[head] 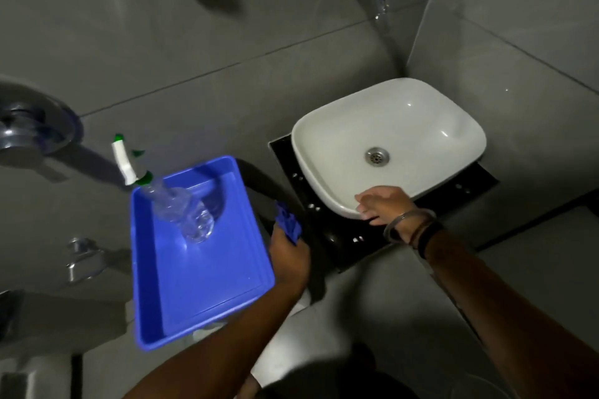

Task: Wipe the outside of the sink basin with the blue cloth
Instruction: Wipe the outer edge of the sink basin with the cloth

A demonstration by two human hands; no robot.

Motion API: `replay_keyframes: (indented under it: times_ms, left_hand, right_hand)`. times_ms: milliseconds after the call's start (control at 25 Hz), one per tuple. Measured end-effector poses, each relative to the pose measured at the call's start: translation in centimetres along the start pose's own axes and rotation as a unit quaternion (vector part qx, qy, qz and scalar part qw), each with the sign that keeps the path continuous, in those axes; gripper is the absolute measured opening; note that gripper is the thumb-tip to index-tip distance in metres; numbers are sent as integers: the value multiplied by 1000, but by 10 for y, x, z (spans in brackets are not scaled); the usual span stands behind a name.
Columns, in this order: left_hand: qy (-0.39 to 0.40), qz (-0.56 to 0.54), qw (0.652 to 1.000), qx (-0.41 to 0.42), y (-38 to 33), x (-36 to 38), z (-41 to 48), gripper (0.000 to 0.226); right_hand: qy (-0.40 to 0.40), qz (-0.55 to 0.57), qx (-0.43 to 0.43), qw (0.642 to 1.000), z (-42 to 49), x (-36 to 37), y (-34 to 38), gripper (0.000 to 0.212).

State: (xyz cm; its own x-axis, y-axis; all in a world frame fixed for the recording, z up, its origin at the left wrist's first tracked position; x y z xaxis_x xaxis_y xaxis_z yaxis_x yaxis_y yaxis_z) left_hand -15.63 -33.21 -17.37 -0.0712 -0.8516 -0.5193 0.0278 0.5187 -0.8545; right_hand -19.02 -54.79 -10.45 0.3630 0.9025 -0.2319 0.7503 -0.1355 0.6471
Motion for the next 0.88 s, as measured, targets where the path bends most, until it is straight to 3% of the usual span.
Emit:
replay_keyframes:
  times_ms: [80, 200, 240, 320, 440, 560, 680, 760, 880]
  left_hand:
    - [118, 39, 987, 103, -11, 59, -22, 64]
    - [329, 214, 896, 208, 2, 139, -59, 104]
    - [342, 251, 881, 208, 8, 154, -68, 114]
    - [304, 267, 886, 228, 17, 160, -71, 119]
    - [274, 268, 887, 259, 18, 156, -64, 118]
    - [308, 277, 874, 255, 15, 160, -65, 121]
    - [381, 289, 814, 330, 21, 167, -73, 125]
    - [400, 290, 788, 367, 25, 168, -76, 125]
    - [348, 280, 833, 326, 27, 165, -74, 122]
  right_hand:
    - [-40, 26, -22, 999, 7, -44, 1, 18]
    - [-75, 24, -59, 995, 22, -89, 0, 14]
    - [-89, 10, -84, 992, 31, -100, -1, 19]
    - [-144, -37, -150, 978, 45, -106, 3, 27]
    - [-288, -209, -229, 906, 69, -96, 14, 46]
    - [-272, -381, -208, 859, 101, -79, 8, 70]
    - [-269, -485, -200, 808, 124, -76, -10, 83]
    - [-262, -505, -207, 796, 127, -78, -11, 87]
    - [-242, -540, -241, 769, 123, -77, -5, 85]
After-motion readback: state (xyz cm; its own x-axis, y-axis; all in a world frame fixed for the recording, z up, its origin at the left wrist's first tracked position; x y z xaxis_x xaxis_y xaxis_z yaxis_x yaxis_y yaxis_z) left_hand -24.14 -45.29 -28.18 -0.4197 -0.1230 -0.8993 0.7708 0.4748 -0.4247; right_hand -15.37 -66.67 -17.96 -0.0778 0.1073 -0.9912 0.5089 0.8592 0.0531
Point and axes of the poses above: each hand's wrist, its own z-axis towards the middle knuckle, its own x-axis out of the palm, y = z × x, the point moved 3 cm from there along z, towards the middle knuckle, and after that the axes turned 15 degrees about x, right-handed, at the moved point
